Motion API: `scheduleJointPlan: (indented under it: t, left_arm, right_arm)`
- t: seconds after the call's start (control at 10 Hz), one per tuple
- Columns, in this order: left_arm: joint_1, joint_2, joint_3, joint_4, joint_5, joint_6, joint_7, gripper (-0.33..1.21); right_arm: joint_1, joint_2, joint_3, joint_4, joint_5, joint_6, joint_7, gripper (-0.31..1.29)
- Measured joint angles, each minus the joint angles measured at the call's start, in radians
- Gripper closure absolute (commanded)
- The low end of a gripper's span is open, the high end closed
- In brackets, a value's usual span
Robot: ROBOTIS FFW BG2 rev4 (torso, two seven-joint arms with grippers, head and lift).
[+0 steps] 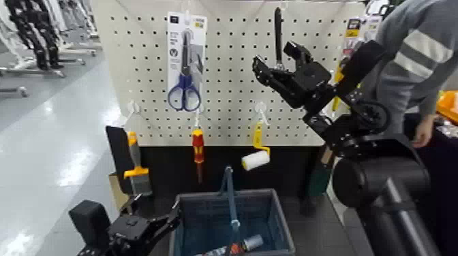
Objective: Put the black wrench into the crate.
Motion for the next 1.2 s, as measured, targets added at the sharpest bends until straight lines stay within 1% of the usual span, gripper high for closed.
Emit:
scheduleJointPlan:
  t: [0.1, 0.2, 0.3, 0.4, 0.7, 1.2]
  left_arm:
    - [0.0, 0.0, -0.001, 0.001, 0.001, 0.0, 0.0, 0.14]
    - [0.0, 0.001, -0.001, 0.001, 0.002, 0.0, -0.001, 0.14]
    - [0.0, 0.001, 0.0, 0.001, 0.003, 0.0, -0.002, 0.14]
    - [0.0, 0.002, 0.0, 0.001, 0.004, 0.0, -0.002, 0.14]
    - [0.0, 0.001, 0.001, 0.001, 0.005, 0.002, -0.002, 0.14]
    - [-0.003, 0.001, 0.001, 0.001, 0.007, 0.009, -0.002, 0.14]
  right_arm:
    - [-0.002, 0.0, 0.002, 0.001, 0.008, -0.004, -0.009, 0.97]
    - [-0.002, 0.0, 0.006, -0.003, 0.019, -0.014, -0.034, 1.15]
    - [0.002, -0.002, 0.011, -0.011, 0.032, -0.026, -0.062, 1.17]
    - [0.005, -0.004, 0.014, -0.018, 0.046, -0.032, -0.071, 1.22]
    - [0.007, -0.004, 0.017, -0.024, 0.073, -0.049, -0.087, 1.22]
    - [0.008, -0.004, 0.014, -0.032, 0.078, -0.055, -0.093, 1.22]
